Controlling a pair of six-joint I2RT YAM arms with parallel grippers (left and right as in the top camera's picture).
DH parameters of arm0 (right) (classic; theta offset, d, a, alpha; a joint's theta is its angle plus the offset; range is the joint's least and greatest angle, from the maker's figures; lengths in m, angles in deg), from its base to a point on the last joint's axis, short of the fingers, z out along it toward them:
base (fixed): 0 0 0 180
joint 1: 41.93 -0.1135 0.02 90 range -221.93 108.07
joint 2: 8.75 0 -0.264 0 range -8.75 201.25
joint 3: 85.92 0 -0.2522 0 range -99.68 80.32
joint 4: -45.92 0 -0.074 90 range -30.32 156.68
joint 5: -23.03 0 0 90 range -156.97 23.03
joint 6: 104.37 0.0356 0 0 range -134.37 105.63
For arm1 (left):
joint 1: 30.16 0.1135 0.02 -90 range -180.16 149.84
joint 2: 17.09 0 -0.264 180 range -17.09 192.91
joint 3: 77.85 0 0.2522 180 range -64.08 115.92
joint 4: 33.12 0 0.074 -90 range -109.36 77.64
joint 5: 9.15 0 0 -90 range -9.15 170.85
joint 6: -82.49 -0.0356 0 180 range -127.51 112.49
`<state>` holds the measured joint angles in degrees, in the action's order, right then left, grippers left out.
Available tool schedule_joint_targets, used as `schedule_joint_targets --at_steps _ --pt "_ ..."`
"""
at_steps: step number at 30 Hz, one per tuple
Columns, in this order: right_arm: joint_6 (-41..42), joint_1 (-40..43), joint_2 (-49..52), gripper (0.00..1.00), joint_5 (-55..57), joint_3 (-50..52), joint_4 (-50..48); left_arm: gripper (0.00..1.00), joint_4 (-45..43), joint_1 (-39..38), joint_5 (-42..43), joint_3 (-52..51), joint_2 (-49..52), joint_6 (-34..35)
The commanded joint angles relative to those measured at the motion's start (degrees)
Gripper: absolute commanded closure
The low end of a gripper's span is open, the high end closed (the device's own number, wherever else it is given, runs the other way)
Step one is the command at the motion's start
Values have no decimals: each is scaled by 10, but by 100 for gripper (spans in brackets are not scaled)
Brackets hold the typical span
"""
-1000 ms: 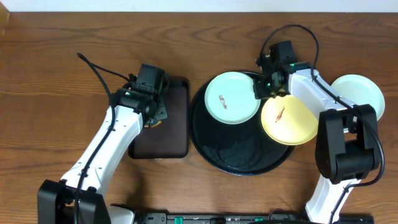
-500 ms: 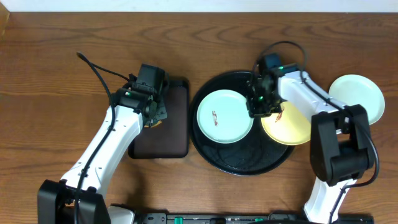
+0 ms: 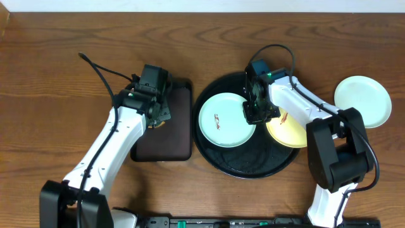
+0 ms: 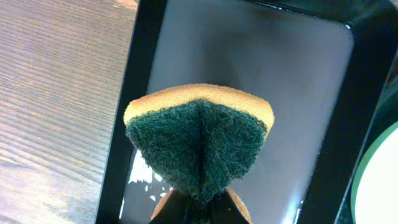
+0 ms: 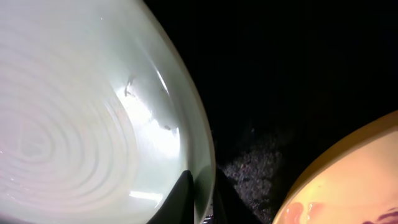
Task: Clean dirty plates on tray and stack at the side
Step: 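Carry the sponge with the left gripper onto the held green plate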
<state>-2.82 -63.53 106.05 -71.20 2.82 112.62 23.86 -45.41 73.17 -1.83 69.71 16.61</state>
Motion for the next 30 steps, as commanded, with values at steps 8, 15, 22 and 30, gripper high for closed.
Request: schedule_joint_targets --at_steps 8,15,22,30 --pt "2 -1 6 80 12 0 -6 93 50 -61 -5 84 10 -60" --pt "0 0 6 79 12 0 -2 93 17 -99 170 106 18 -58" --pt "0 0 6 84 12 0 -2 93 -51 -145 193 106 98 -32" --pt "0 -2 6 84 12 0 -4 92 -112 -191 135 106 182 -33"
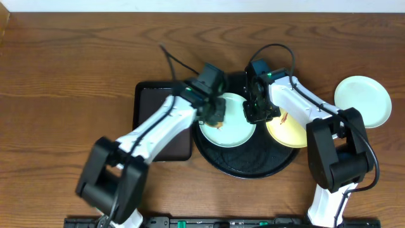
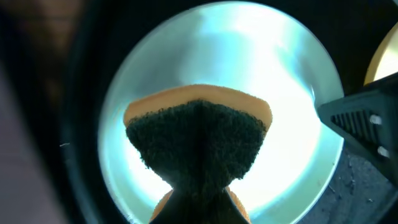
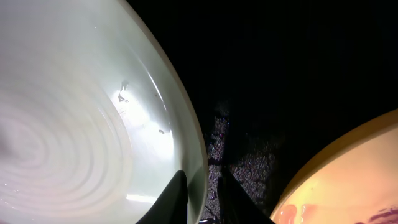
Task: Clean dirty plates on tray and stack at the side
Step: 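Carry the sponge with the left gripper onto the held green plate, then scrub the pale green plate with the sponge while the right gripper holds it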
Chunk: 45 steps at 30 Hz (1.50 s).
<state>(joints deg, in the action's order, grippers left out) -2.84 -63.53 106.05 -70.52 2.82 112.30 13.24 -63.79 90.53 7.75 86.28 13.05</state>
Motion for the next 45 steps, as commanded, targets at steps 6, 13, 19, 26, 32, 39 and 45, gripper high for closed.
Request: schedule_joint_targets --at_steps 6,13,19,26,32,39,45 --pt "0 -2 6 84 5 0 -1 92 -15 -9 -52 10 41 3" --pt "0 -2 6 84 5 0 -1 89 -18 -9 -52 6 42 10" --pt "0 -2 6 84 5 0 -1 88 -19 -9 -52 -1 42 10" --pt "0 -2 6 84 5 0 -1 83 -19 -9 -52 -1 42 10" --pt "0 -2 6 84 5 0 -1 93 -23 -9 -52 -9 45 10" --pt "0 -2 6 84 5 0 -1 92 -54 -10 -88 -25 66 9" --pt "0 -2 6 84 5 0 -1 92 -68 -11 -88 -25 92 10"
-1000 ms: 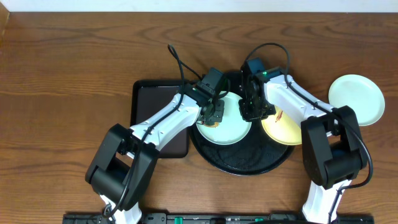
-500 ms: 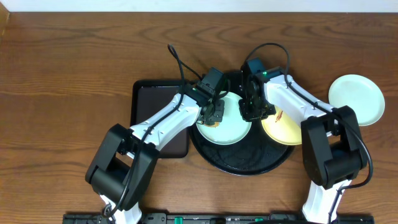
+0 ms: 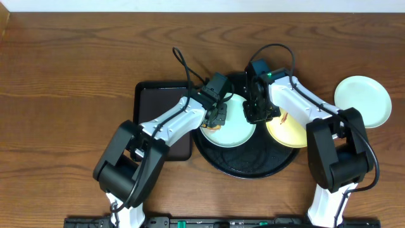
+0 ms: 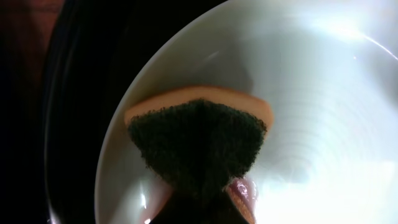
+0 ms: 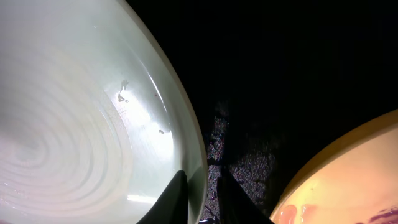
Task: Clean dirty plates on tray and stack at the side
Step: 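Scrub the pale green plate with the sponge while the right gripper holds it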
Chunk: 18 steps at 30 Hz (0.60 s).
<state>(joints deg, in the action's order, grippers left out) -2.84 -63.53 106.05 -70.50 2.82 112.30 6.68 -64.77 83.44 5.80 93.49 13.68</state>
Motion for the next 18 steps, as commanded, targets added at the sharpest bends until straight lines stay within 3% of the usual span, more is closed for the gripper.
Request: schedule_joint_targets --at_steps 1,5,13,18 --pt "0 -2 6 84 5 0 -1 92 -4 -3 -17 -5 25 3" --pt "0 -2 6 84 5 0 -1 92 -6 -6 -1 -5 58 5" --pt "0 -2 6 84 5 0 -1 92 9 -6 158 -5 68 5" --pt "0 -2 6 84 5 0 -1 92 22 -14 213 -5 68 6"
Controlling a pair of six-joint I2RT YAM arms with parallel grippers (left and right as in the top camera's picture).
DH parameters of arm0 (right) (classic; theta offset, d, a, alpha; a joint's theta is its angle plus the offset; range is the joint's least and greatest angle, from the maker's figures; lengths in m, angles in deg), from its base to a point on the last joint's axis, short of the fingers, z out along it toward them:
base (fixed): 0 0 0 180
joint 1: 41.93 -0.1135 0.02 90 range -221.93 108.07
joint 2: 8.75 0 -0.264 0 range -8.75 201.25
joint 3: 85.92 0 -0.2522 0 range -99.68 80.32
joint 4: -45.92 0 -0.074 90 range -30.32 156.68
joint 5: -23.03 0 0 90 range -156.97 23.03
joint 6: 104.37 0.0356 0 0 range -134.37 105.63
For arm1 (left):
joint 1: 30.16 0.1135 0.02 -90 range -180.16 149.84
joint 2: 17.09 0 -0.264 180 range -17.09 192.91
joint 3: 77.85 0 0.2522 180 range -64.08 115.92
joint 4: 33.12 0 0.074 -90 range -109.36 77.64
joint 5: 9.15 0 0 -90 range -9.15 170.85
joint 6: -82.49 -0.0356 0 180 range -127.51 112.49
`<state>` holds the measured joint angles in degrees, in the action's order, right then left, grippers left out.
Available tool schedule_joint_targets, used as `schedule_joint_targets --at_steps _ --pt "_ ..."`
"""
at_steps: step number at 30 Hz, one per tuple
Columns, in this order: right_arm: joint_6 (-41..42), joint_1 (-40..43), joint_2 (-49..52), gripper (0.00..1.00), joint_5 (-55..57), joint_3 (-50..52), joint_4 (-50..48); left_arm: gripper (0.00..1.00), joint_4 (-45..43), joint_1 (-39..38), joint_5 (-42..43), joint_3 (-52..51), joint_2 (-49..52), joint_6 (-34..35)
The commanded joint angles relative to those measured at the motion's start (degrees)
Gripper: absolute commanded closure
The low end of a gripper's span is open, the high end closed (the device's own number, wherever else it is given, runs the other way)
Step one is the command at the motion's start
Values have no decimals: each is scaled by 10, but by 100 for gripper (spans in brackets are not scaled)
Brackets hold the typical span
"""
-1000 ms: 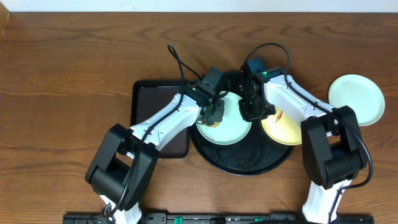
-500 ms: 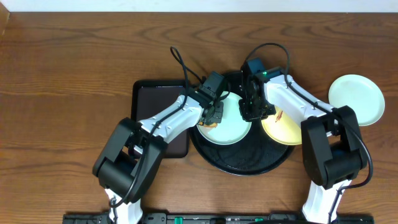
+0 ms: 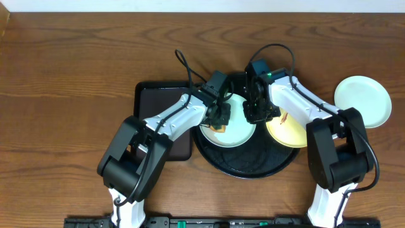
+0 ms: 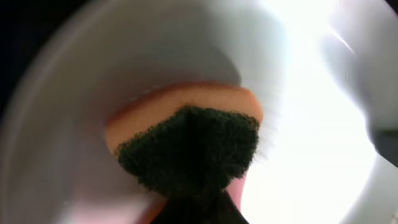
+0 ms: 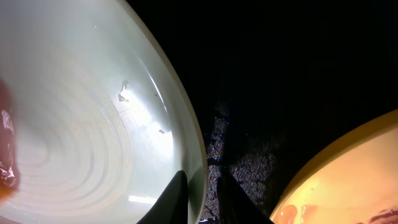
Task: Clean dirty plates on tray and stack at the side
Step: 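Scrub the pale green plate with the sponge while the right gripper holds it, then return the sponge to the small black tray with the left gripper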
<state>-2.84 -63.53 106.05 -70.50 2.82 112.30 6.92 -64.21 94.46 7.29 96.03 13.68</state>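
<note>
A pale green plate [image 3: 234,130] lies on the round black tray [image 3: 243,163], left of a stained yellow plate [image 3: 286,133]. My left gripper [image 3: 220,118] is shut on an orange sponge with a dark green scouring face [image 4: 186,146], which rests on the green plate [image 4: 311,112]; that view is blurred. My right gripper [image 5: 200,190] is shut on the green plate's right rim [image 5: 198,155]. An orange-red edge of the sponge [image 5: 5,155] shows at the left of the right wrist view. A clean pale plate [image 3: 362,100] sits on the table at the far right.
A dark rectangular tray [image 3: 158,123] lies just left of the round tray, under my left arm. The yellow plate [image 5: 348,180] with its reddish smear lies close to the right of my right gripper's fingers [image 5: 177,199]. Brown wooden table [image 3: 57,95] all around.
My left gripper, with the sponge, has shifted a little rightward across the green plate; the sponge's edge now enters the right wrist view. The right gripper has not moved.
At first my left gripper held the sponge over the rectangular tray, and the green plate showed a small red mark. Then the sponge was over the green plate, then down on its left part, now nearer its middle. My right gripper held the plate's rim throughout.
</note>
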Motion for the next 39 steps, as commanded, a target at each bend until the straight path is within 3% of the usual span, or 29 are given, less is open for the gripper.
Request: schedule_joint_targets --at_steps 1,10,22,26,31,32,35,39 --pt "0 -2 6 84 5 0 -1 92 19 -22 115 -20 43 6" --pt "0 -2 6 84 5 0 -1 92 21 21 253 19 1 23" --pt "0 -2 6 79 5 0 -1 92 67 162 254 53 -211 28" --pt "0 -2 6 77 5 2 -4 92 146 170 161 53 -238 -11" --pt "0 -2 6 72 5 26 -38 92 242 169 -57 44 -232 -21" --pt "0 -2 6 75 5 30 -44 92 250 169 -84 39 -231 -21" --pt "3 -2 6 96 -2 36 -50 92 258 170 -137 9 -231 -21" --pt "18 -2 6 99 -51 36 -50 92 257 170 -163 -9 -231 -21"
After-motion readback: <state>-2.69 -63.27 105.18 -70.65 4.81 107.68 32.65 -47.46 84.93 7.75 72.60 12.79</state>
